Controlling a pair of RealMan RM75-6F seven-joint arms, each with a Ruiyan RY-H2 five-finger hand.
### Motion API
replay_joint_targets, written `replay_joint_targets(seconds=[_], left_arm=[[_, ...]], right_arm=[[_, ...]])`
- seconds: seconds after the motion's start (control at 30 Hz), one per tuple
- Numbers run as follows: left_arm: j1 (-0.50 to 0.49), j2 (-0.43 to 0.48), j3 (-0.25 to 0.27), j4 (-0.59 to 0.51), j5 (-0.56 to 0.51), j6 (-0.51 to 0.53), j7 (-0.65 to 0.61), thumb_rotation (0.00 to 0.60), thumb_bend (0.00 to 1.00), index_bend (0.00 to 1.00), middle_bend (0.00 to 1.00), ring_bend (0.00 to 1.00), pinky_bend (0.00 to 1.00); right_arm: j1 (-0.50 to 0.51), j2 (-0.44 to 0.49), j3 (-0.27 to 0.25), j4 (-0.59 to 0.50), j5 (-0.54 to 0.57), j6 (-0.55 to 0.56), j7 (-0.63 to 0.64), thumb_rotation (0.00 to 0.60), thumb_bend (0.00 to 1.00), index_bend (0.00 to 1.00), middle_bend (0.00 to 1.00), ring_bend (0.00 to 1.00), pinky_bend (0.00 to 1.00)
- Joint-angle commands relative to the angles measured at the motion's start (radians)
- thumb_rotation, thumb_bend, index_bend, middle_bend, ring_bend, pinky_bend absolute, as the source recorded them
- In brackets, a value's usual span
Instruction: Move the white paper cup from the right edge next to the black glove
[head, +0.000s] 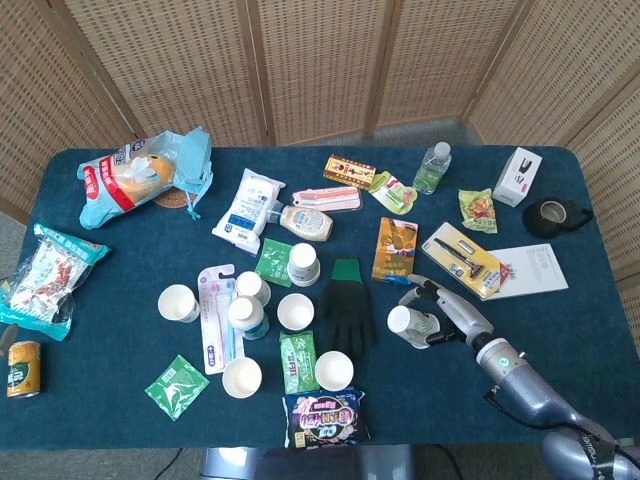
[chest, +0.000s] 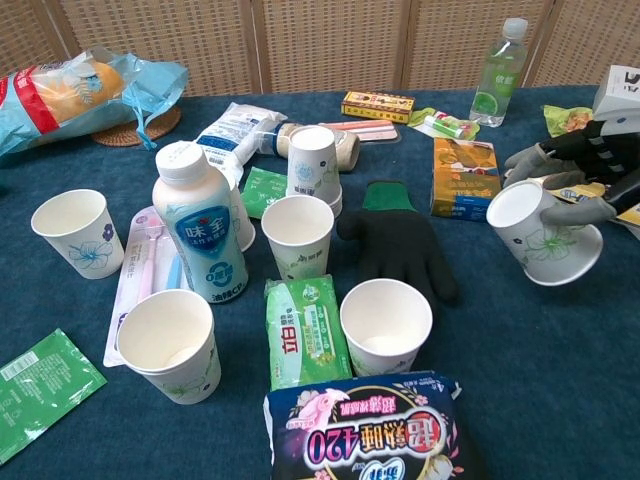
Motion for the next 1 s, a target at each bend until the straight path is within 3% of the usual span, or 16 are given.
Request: replay_joint_targets(seconds=[0.03, 0.33, 0.67, 1.0], left_arm=[[0.002, 0.002, 0.0, -0.003, -0.001, 0.003, 0.004, 0.6, 0.41, 0.0, 0.05, 0.06, 0.02], [0.012, 0.014, 0.0, -0.018, -0.004, 0.015, 0.013, 0.6, 0.41, 0.0, 0.05, 0.06, 0.01], [0.018, 0.02, 0.001, -0.028, 0.001, 0.022, 0.019, 0.6, 0.41, 0.0, 0.05, 0.06, 0.01], [0.018, 0.023, 0.0, -0.036, 0.011, 0.03, 0.023, 0.6, 0.41, 0.0, 0.05, 0.06, 0.01]], right_arm=[[-0.008, -0.024, 0.016, 0.09, -0.149, -0.046, 0.206, 0.6, 0.36, 0.4, 0.0, 0.0, 0.0], [0.027, -0.076, -0.037, 0.23, -0.326, -0.005, 0.484, 0.6, 0.35, 0.4, 0.0, 0.0, 0.0], [0.079, -0.112, -0.144, 0.364, -0.467, 0.085, 0.726, 0.6, 0.35, 0.38, 0.0, 0.0, 0.0], [0.111, -0.113, -0.239, 0.44, -0.551, 0.208, 0.876, 0.6, 0.44, 0.3, 0.0, 0.0, 0.0]])
